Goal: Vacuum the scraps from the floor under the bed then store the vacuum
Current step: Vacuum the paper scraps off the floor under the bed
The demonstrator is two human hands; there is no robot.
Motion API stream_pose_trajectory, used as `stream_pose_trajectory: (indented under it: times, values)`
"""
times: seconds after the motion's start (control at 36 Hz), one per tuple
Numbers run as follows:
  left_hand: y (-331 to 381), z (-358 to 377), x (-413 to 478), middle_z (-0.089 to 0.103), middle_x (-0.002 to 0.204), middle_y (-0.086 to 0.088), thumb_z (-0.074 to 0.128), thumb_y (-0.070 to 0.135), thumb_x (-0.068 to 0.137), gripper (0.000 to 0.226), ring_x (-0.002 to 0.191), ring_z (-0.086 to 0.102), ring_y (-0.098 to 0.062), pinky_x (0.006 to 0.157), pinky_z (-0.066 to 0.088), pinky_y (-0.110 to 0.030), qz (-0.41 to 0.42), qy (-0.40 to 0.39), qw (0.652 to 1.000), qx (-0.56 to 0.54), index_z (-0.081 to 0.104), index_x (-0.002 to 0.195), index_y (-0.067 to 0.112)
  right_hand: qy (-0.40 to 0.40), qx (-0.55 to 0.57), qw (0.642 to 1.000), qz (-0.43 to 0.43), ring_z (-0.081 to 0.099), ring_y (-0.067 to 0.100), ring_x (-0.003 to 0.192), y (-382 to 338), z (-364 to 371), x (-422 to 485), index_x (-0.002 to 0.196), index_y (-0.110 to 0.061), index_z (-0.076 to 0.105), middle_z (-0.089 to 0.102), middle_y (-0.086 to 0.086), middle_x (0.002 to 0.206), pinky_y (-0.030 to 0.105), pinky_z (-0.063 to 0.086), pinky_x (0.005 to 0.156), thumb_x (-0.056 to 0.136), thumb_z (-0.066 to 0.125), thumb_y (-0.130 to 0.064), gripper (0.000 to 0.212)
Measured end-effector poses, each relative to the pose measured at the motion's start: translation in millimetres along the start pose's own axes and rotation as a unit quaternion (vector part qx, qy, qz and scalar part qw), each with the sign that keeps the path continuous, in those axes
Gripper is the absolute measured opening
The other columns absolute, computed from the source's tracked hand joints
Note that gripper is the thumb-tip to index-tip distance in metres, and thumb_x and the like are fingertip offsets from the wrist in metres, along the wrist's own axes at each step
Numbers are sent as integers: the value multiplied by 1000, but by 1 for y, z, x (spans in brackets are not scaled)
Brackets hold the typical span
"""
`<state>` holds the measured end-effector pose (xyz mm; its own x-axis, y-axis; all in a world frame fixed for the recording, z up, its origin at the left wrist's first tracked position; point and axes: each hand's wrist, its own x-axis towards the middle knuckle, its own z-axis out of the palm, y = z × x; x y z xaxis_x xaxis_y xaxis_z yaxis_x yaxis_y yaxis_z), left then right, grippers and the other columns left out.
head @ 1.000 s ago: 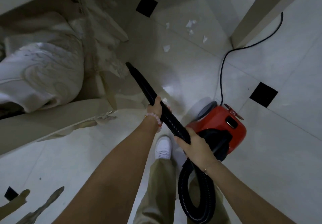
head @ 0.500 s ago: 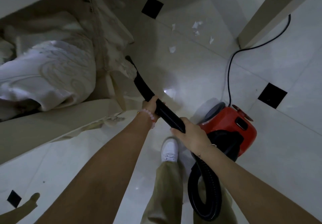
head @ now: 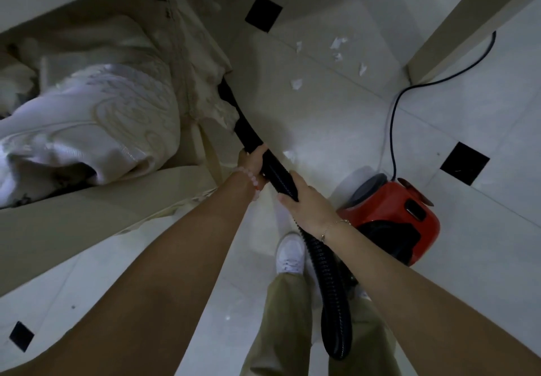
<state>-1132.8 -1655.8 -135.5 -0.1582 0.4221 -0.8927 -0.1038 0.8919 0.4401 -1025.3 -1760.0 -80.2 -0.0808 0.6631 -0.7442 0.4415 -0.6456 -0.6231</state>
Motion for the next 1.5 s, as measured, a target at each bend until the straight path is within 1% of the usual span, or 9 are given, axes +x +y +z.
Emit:
stream_pose_trajectory:
  times: [0.25,0.47,0.72,0.81,0.92,1.06,1.22,1.39,1.5]
  values:
    - [-17,10,-23,56,115,-16,61,19,89,59,90,61,-25,66,56,-32,-34,-41,998,45,37,141,8,11,156,988,2,62,18,91,15,2,-35,140,-35,32,63,0,108,34,49,86,95,47,-36,47]
    - [-52,38,-46,59,99,-12,60,13,87,61,88,62,-26,86,55,-46,-60,-94,989,99,34,141,14,53,272,960,31,56,8,83,48,-1,-82,134,-38,42,58,-12,90,31,49,83,96,50,-31,40]
    - [-52,76,-57,51,87,-12,51,8,93,30,71,57,-23,73,55,-41,-45,-125,991,32,38,117,20,95,297,950,25,60,9,85,55,-15,-76,127,-47,43,63,-9,101,29,50,82,95,50,-31,36]
    - [-41,83,-52,50,87,-12,51,8,94,31,71,57,-23,71,55,-40,-36,-121,991,41,38,119,19,95,303,948,10,61,3,76,48,-25,-69,124,-42,44,63,-10,95,12,49,65,96,49,-27,32]
    - [-26,92,-46,51,89,-11,54,12,93,41,69,58,-22,59,56,-33,-26,-129,989,73,37,130,18,100,321,942,16,53,12,56,42,-32,-59,131,-35,45,57,1,73,21,49,50,96,49,-28,36]
    - [-13,103,-48,50,88,-11,53,11,93,39,67,57,-21,56,54,-34,-20,-136,986,99,37,129,16,116,315,942,-1,57,8,72,40,-36,-54,134,-34,44,64,2,96,10,49,58,97,48,-28,38]
    - [-10,105,-50,49,87,-11,51,10,93,39,66,56,-22,57,54,-35,-11,-122,986,114,38,129,12,110,280,954,-1,57,11,77,42,-40,-50,134,-36,43,63,5,95,21,49,71,96,48,-32,39]
    - [-17,98,-49,48,72,-9,48,9,91,5,57,53,-20,55,54,-32,-6,-65,988,138,45,87,11,68,308,949,14,49,20,57,41,-40,-55,125,-33,49,50,8,77,24,47,48,96,49,-27,30]
    - [-23,87,-44,51,67,-10,53,14,89,17,53,55,-20,45,53,-26,10,-18,988,151,50,103,5,49,289,956,10,49,16,54,41,-34,-54,124,-38,51,52,4,71,25,46,48,95,50,-29,30]
